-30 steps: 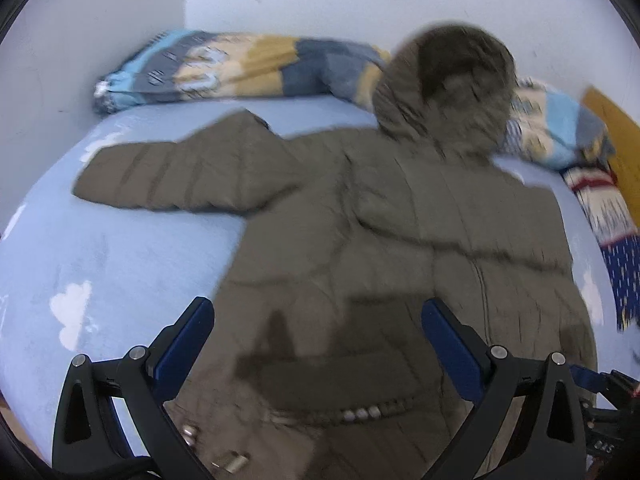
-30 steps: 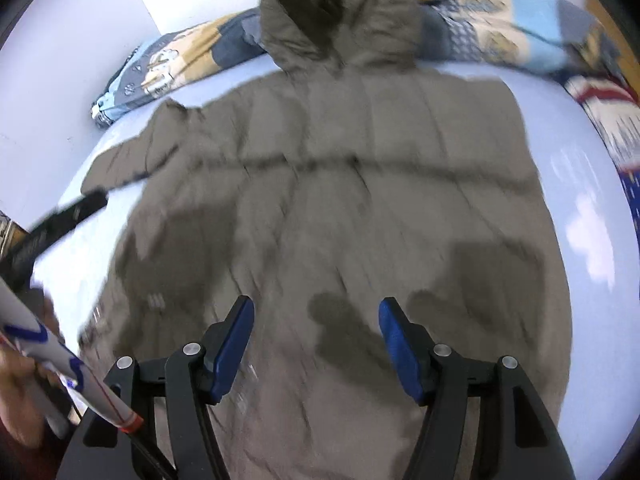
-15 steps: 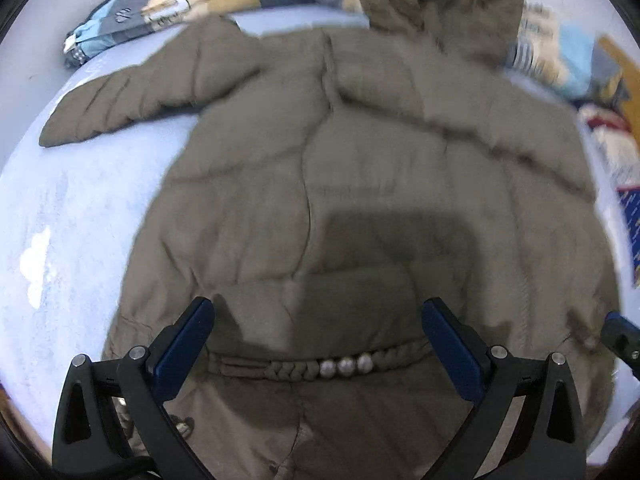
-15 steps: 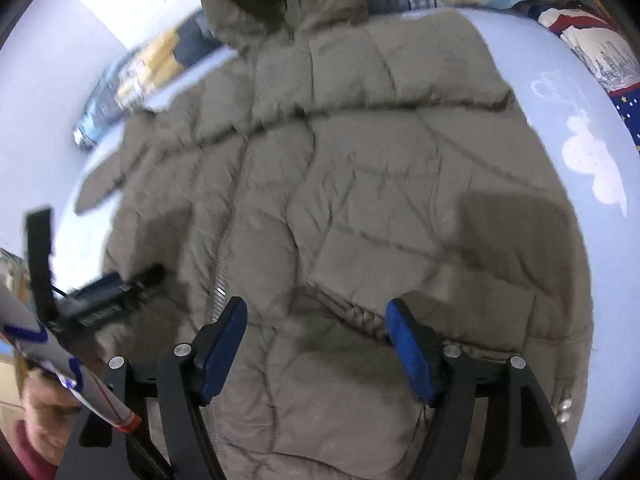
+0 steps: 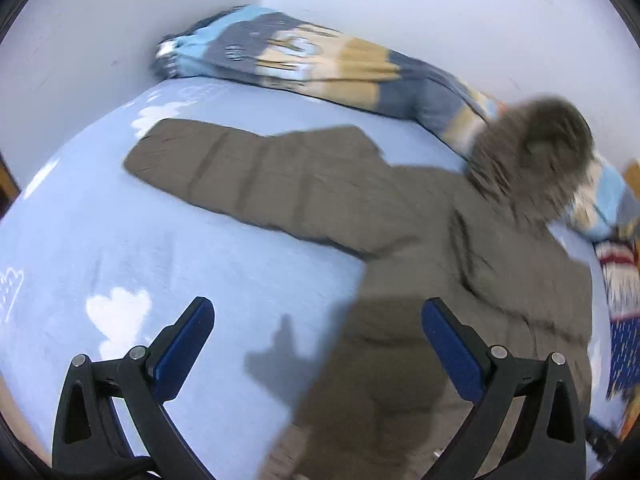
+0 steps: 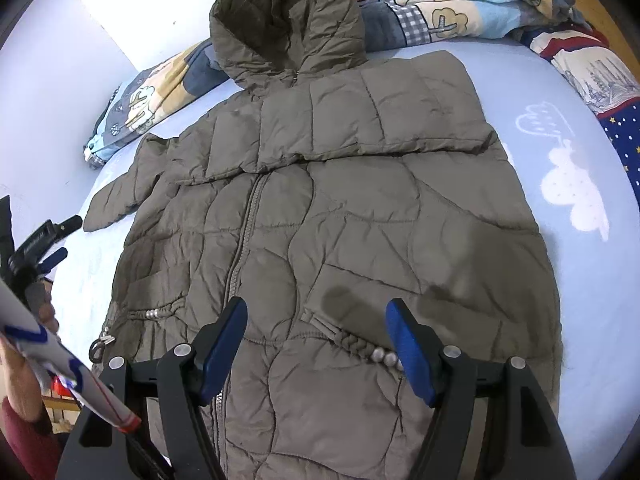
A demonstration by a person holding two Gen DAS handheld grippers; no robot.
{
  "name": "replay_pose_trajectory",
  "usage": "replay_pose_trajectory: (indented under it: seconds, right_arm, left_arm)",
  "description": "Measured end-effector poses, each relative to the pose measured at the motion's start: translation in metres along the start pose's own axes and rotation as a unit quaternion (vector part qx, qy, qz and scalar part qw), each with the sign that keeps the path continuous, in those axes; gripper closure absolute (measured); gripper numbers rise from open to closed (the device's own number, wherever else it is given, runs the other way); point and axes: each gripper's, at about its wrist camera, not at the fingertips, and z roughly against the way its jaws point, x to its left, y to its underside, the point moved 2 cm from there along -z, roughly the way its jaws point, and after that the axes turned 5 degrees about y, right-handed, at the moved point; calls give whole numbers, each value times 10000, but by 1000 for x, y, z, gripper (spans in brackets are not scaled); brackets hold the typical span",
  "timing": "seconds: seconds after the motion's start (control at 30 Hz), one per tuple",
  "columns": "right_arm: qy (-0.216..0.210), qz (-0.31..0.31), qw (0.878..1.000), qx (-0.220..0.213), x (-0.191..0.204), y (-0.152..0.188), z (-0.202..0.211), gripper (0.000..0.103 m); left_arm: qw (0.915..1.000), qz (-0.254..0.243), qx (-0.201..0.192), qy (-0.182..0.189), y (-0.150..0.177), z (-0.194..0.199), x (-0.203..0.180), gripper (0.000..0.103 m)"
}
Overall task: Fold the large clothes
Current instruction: 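Grasp the other jacket sleeve cuff with the left gripper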
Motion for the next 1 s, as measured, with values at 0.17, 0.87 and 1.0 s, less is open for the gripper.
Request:
replay_pose_trajectory:
  seconds: [0.17, 0.87, 1.0]
  right_arm:
    - [-9, 53, 10000, -9, 3, 0, 0, 27]
    - [47, 337, 9986, 397, 19, 8, -35, 27]
    - [107, 324, 9982, 486, 16, 9, -47, 27]
  left_arm:
    - [9973, 711, -182, 94, -28, -10, 73, 0]
    - [9333, 3360, -508, 1160, -102, -99, 271, 40]
    - [9229, 3547, -630, 1358, -108, -128, 282, 43]
